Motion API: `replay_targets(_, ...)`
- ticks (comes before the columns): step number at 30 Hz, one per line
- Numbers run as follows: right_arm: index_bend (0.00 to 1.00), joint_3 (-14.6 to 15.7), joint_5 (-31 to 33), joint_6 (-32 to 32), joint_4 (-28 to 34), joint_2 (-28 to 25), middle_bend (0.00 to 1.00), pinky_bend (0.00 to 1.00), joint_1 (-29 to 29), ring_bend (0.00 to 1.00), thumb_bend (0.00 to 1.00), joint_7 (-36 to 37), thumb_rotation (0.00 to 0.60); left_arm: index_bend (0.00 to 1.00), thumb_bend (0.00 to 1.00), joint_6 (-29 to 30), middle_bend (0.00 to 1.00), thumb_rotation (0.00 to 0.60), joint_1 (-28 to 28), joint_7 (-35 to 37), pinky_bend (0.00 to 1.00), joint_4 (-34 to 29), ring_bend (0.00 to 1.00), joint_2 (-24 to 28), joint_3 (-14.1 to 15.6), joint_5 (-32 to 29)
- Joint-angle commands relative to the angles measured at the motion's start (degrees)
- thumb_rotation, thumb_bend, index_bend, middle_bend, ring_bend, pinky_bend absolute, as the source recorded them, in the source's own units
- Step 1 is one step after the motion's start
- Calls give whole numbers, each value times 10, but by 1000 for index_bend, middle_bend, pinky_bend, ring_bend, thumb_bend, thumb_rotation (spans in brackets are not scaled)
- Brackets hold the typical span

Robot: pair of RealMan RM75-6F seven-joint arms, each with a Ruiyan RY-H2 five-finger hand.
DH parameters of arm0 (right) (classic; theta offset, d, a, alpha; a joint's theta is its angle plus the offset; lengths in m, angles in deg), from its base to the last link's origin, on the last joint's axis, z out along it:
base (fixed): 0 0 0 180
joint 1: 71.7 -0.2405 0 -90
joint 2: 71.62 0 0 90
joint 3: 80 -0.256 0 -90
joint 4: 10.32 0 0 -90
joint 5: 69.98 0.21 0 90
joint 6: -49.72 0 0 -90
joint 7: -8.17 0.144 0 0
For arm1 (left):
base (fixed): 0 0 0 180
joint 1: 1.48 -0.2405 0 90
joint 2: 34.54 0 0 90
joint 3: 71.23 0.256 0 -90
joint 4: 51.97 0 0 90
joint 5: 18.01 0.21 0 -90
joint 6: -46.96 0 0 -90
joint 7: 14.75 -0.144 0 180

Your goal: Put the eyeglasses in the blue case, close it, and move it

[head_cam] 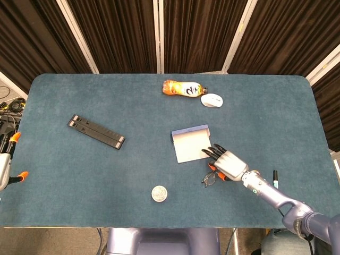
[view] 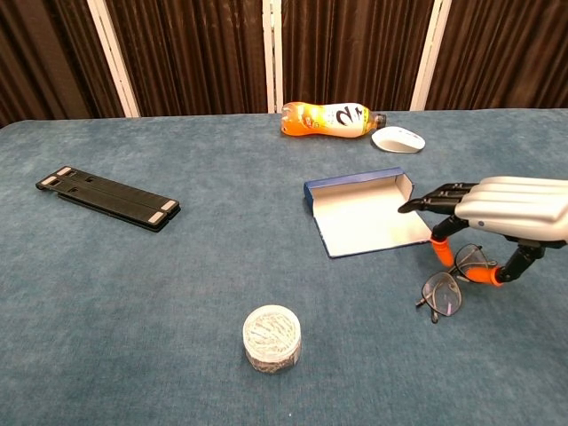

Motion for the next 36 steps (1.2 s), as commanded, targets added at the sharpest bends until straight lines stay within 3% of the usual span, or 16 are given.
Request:
replay_targets(1,507,3,-1,-1,-5,4,11,0,-2,0,321,1,600,0,0,-1,0,600,0,0,0,0,0,0,0,0)
replay_targets(25,580,16,14,1,-38,30,23,0,-6,0,402,5,600,0,0,-7,0,600,4,-4,0,3,0,-3,1,-7)
replay_targets(36,626,-3,41,-5,-22,30,41,0,-5,0,418,18,600,0,0,-8,0,600,5,-3,0,2,0,-3,2,-8)
